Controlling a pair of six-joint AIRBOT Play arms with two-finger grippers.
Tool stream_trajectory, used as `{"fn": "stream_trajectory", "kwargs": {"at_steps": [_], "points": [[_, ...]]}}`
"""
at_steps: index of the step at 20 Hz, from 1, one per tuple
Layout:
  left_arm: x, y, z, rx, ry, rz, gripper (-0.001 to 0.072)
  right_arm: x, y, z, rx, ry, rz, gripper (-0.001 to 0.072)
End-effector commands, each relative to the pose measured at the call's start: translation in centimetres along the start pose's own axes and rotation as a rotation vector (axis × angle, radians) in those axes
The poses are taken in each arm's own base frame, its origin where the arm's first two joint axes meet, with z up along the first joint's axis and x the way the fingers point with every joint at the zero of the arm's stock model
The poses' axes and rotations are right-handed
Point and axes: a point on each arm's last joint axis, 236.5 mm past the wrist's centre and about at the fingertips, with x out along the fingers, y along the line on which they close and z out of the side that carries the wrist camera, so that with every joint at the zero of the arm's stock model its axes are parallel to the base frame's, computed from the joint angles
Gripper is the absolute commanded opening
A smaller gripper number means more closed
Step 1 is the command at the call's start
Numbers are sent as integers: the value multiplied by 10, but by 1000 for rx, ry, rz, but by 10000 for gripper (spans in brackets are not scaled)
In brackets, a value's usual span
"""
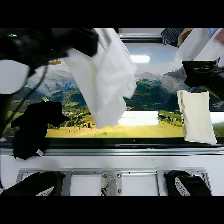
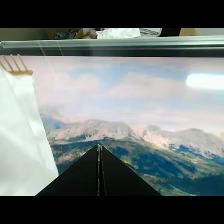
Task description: Fold the clothes and pants, and hang the long-sleeved shirts on hangers.
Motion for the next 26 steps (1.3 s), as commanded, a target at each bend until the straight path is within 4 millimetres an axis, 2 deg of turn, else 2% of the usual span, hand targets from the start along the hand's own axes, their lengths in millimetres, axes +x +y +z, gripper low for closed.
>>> {"fn": "stream_trajectory", "kwargs": {"at_steps": [1, 3, 4, 6, 7, 9, 11, 13, 15, 16, 17, 19, 23, 26], "points": [[45, -56, -50, -2, 142, -127, 6, -2, 0, 5, -7, -19, -5, 15], [76, -83, -87, -58, 235, -209, 6, -2, 0, 5, -6, -18, -5, 16], [89, -90, -104, -89, 279, -229, 22, -2, 0, 5, -6, -18, -5, 15], [112, -94, -138, -162, 363, -251, 720, -2, -1, 5, -12, -16, -10, 16], [118, -85, -152, -226, 407, -245, 674, -2, -3, 4, -22, -14, -18, 16], [120, -54, -175, -360, 491, -232, 673, -2, -7, 1, -43, -1, -36, 16], [109, -7, -207, -483, 576, -183, 673, -2, -10, -8, -64, 39, -46, 16], [90, 33, -263, -571, 675, -94, 673, -1, -11, -19, -71, 84, -46, 16], [59, 51, -332, -658, 808, -26, 673, 2, -12, -27, -66, 115, -41, 16], [40, 51, -369, -704, 883, -3, 673, 5, -13, -30, -61, 127, -40, 16], [24, 41, -398, -754, 943, -2, 673, 8, -15, -32, -57, 137, -41, 16], [3, 8, -438, -834, 1010, -70, 673, 16, -19, -38, -46, 157, -41, 16], [-8, -49, -478, -878, 1077, -162, 673, 31, -25, -58, -18, 226, -34, 16], [-5, -81, -487, -821, 1144, -223, 673, 42, -30, -85, 13, 329, -23, 16]]}}
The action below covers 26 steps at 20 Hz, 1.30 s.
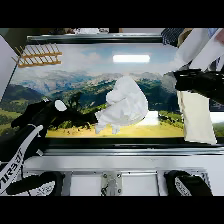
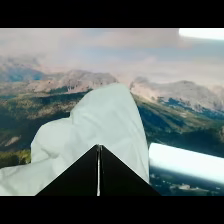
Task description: Fold the clothes and pants, and hang the long-sleeved shirts on hangers.
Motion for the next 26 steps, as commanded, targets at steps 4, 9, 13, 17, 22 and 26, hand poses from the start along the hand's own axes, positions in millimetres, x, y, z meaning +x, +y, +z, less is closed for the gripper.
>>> {"fn": "stream_trajectory", "kwargs": {"at_steps": [4, 9, 13, 17, 22, 26], "points": [[38, -25, -14, 118, 114, 16, 259, 49, -23, -63, 204, 253, -22, 17], [-16, -24, 41, 157, -28, 31, 6, 101, -81, -159, 411, 572, -107, 226], [-55, -14, 74, 116, -142, 24, 6, 151, -110, -230, 505, 711, -141, 487], [-57, -6, 78, 94, -147, 28, 6, 196, -109, -255, 600, 679, -127, 489], [-56, -7, 79, 96, -152, 28, 6, 219, -92, -270, 545, 682, -115, 488], [-58, -6, 81, 97, -162, 30, 6, 220, -76, -268, 445, 688, -66, 15]]}}
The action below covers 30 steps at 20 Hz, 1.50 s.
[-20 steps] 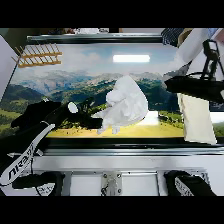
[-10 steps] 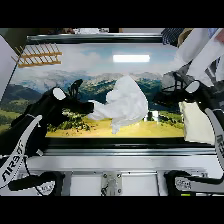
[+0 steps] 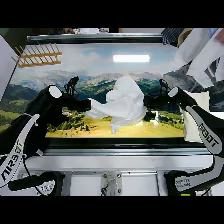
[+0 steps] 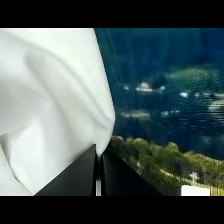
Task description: Fold the clothes and pants, and hang the long-sleeved shirts on hangers.
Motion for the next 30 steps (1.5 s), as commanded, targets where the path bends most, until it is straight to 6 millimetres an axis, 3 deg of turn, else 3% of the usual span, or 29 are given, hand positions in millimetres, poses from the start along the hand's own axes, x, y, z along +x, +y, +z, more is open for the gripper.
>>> {"fn": "stream_trajectory", "kwargs": {"at_steps": [1, 2, 4, 6, 7, 9, 11, 13, 14, 16, 18, 23, 25, 26, 27, 28, 29, 30], "points": [[-7, 4, 11, -7, -46, 6, 5, -9, 14, 6, -79, -29, 9, 15], [-22, 7, 26, -20, -98, 8, 5, -28, 21, 18, -115, -72, 7, 14], [-84, 0, 71, -14, -260, 1, 5, -98, 42, 50, -259, -209, -30, 13], [-177, -27, 111, 52, -475, -8, 5, -197, 75, 65, -405, -364, -77, 13], [-227, -48, 122, 100, -585, -14, 5, -248, 94, 61, -455, -451, -79, 13], [-315, -91, 126, 199, -784, -25, 5, -330, 126, 40, -510, -614, -45, 13], [-379, -124, 117, 270, -936, -36, 5, -383, 141, 10, -511, -710, -14, 13], [-410, -142, 107, 308, -1006, -42, 5, -408, 145, -17, -499, -735, 6, 13], [-415, -144, 104, 314, -1016, -43, 5, -412, 144, -28, -487, -724, 13, 13], [-403, -140, 106, 304, -975, -42, 5, -407, 140, -43, -484, -675, 9, 13], [-366, -123, 115, 252, -857, -46, 5, -386, 130, -53, -467, -597, 1, 13], [-233, -57, 143, 84, -501, -40, 5, -295, 87, -59, -323, -373, -30, 13], [-176, -32, 155, 8, -396, -42, 5, -256, 73, -44, -282, -315, -48, 14], [-152, -20, 160, -19, -362, -40, 7, -241, 69, -28, -265, -323, -52, 20], [-131, -8, 164, -47, -333, -39, 200, -228, 68, -8, -247, -354, -46, 92], [-115, 1, 165, -90, -308, -40, 581, -219, 68, 11, -229, -389, -37, 318], [-106, 9, 165, -144, -290, -42, 615, -215, 68, 28, -212, -415, -28, 558], [-105, 17, 165, -165, -285, -38, 619, -214, 68, 38, -212, -423, -32, 609]]}}
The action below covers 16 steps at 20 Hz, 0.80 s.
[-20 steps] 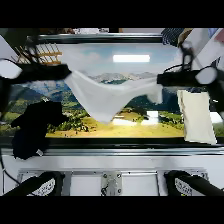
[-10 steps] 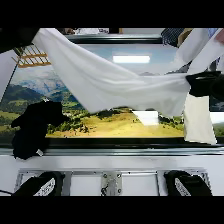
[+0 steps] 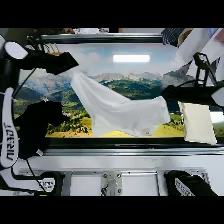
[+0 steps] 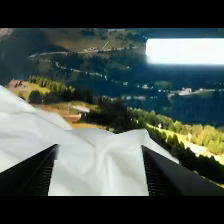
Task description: Fold the clothes and pants, and hang the long-sleeved shirts on hangers.
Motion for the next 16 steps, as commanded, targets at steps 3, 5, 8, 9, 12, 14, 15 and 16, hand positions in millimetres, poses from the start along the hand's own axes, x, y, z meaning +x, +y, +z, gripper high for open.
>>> {"fn": "stream_trajectory", "kwargs": {"at_steps": [3, 5, 8, 9, 12, 14, 15, 16], "points": [[8, 52, -17, -93, 88, 101, 619, 17, -13, 52, 28, -110, -14, 609], [-10, 71, -48, -61, 140, 210, 619, -2, -11, 52, 9, -128, -23, 609], [-15, 78, -134, -47, 275, 275, 619, -24, -4, 44, -14, -118, -22, 609], [-10, 76, -170, -52, 335, 274, 619, -29, -2, 42, -17, -119, -20, 609], [12, 77, -252, -110, 430, 289, 619, -34, 0, 42, -19, -127, -15, 609], [31, 64, -288, -152, 465, 240, 619, -34, 2, 42, -15, -126, -8, 608], [40, 55, -301, -175, 479, 209, 619, -34, 2, 42, -15, -125, -8, 608], [48, 48, -310, -195, 487, 187, 619, -34, 2, 41, -15, -122, -8, 609]]}}
